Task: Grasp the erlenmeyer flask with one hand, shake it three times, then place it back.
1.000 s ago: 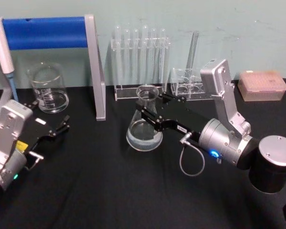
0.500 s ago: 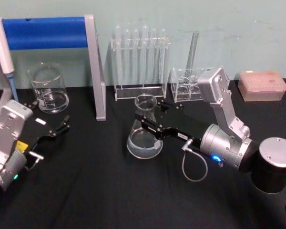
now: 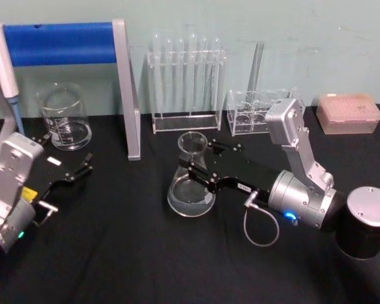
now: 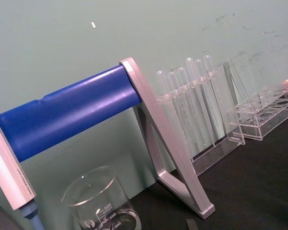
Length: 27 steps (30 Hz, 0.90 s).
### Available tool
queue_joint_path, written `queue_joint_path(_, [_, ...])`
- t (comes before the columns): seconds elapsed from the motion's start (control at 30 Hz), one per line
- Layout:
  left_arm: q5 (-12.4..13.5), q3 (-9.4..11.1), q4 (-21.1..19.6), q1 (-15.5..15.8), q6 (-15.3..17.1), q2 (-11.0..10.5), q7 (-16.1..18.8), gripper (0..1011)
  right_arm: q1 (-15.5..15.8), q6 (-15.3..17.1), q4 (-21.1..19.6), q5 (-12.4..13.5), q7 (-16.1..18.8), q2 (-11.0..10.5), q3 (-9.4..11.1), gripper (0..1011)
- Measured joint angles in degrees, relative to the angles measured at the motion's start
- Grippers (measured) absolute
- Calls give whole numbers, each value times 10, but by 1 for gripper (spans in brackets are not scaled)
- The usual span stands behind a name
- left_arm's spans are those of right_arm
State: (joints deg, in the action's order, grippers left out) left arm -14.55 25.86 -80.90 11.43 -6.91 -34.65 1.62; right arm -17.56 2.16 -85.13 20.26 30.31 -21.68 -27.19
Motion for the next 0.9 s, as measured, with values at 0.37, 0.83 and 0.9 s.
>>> queue_joint_path(0.37, [0, 0, 0, 0, 0, 0, 0, 1001, -7, -19, 25, 14, 22, -7, -16, 448])
queue_joint_path(0.83, [0, 0, 0, 0, 0, 0, 0, 1001, -14, -29, 41, 17, 29, -13, -29, 449])
queue_joint_path(0.9, [0, 0, 0, 0, 0, 0, 0, 1001, -14, -29, 42, 17, 29, -13, -30, 449])
